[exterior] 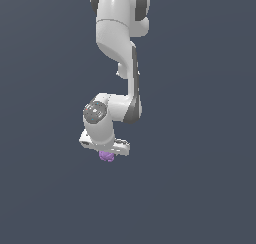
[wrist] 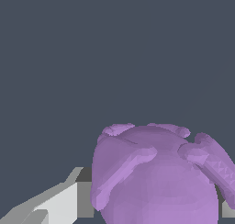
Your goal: Pick up the object and move it to a goal position.
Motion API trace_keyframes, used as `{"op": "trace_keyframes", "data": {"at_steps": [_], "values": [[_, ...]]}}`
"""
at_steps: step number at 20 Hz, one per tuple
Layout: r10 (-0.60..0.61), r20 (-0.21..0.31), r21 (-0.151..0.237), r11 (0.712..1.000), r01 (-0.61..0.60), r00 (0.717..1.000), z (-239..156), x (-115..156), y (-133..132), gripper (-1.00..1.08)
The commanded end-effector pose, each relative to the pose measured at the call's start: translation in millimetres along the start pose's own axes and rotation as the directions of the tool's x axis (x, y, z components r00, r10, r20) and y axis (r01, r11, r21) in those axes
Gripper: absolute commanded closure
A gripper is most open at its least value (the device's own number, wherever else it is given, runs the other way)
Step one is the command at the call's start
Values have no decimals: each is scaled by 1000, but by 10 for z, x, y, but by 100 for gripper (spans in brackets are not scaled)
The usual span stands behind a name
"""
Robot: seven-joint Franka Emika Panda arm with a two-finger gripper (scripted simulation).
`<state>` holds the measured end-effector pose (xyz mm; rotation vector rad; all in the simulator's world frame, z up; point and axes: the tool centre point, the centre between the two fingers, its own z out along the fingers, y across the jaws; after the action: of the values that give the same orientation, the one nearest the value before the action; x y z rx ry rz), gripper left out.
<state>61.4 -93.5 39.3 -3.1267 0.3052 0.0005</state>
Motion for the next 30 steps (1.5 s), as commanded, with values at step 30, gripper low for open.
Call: {"op": "trace_keyframes", "data": {"at_steps": [30], "values": [[0, 0, -1, 1000, 0, 1000, -1996, -112, -467, 108]]}}
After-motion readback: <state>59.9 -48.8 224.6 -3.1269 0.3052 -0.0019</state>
